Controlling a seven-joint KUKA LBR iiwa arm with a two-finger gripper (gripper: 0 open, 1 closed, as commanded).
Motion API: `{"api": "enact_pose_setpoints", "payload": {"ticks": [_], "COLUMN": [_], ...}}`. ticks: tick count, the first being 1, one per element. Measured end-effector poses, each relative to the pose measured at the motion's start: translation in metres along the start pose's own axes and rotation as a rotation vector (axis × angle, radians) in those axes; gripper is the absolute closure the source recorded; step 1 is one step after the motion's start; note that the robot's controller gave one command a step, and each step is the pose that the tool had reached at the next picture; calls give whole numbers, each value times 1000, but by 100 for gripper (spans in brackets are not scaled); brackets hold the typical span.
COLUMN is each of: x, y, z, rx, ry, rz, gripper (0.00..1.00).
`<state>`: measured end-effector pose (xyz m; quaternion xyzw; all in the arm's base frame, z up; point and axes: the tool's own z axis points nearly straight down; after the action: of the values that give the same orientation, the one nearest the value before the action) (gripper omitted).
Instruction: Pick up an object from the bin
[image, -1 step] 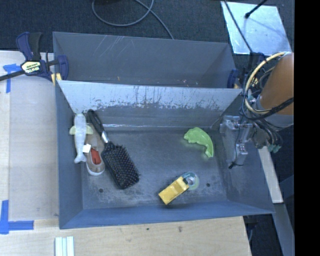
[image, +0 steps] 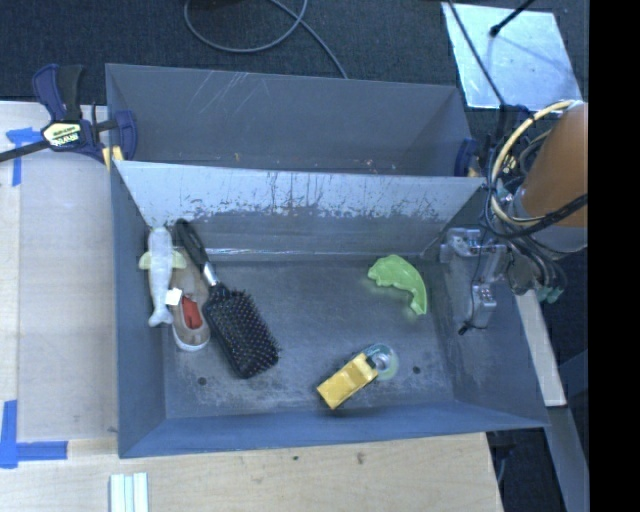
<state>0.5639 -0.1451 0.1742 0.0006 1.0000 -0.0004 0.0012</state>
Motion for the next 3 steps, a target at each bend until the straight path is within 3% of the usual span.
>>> {"api": "enact_pose_setpoints", "payload": {"ticks": [1,2,3], "x": [-13,-25,-29], "y": [18,57,66], "z": [40,69,90], "rx": [3,-1,0], "ry": [-9,3,-11], "rz": [-9,-13,29], "gripper": [0,0,0]}}
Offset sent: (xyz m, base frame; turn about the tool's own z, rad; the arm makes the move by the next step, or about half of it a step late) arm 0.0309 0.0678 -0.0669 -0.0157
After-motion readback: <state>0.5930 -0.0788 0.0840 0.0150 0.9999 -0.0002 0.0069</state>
